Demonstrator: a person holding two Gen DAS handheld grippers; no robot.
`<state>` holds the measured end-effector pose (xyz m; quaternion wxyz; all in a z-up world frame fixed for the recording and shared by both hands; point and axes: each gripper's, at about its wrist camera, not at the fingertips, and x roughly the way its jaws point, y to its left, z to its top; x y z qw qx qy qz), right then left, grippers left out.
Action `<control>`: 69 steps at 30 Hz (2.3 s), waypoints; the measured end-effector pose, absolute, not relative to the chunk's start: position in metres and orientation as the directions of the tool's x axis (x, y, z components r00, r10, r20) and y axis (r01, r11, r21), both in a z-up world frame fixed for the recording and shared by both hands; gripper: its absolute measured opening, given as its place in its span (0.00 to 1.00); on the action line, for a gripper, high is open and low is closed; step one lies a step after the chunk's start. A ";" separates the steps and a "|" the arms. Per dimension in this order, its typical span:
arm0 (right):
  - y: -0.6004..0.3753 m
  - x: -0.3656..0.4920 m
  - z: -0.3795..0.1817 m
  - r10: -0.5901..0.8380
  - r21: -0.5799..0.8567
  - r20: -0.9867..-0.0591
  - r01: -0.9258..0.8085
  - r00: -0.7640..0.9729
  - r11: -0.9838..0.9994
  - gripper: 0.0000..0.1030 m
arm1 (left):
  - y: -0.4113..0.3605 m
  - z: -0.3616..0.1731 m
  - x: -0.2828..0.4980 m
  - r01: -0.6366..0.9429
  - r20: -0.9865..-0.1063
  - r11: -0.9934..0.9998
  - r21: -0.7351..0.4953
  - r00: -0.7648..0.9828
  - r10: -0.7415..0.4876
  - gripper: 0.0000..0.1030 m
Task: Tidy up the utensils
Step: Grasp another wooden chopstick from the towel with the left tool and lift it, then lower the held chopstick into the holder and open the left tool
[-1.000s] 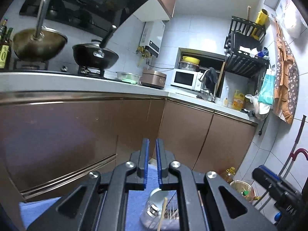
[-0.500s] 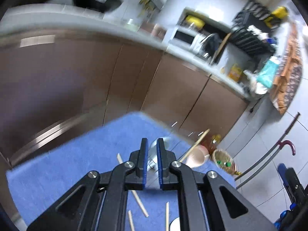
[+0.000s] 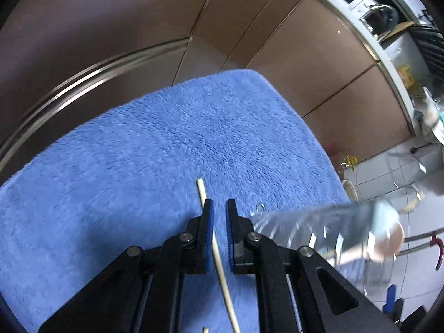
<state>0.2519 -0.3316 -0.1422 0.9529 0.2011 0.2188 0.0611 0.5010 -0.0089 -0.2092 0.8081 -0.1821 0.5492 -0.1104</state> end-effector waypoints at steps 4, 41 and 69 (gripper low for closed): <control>-0.345 0.260 -0.157 0.198 0.446 -0.393 -0.002 0.898 0.895 0.50 | -0.019 -0.226 0.515 -0.049 -0.891 0.934 -0.355 0.320 -0.322 0.06; -0.371 0.266 -0.192 0.123 0.476 -0.388 0.084 0.913 0.876 0.54 | -0.011 -0.007 0.364 0.213 -0.223 0.879 -0.427 0.917 -0.331 0.04; -0.367 0.255 -0.178 0.139 0.474 -0.362 0.054 0.922 0.879 0.55 | -0.071 -0.044 0.316 0.100 -0.175 0.989 -0.106 0.977 -0.118 0.41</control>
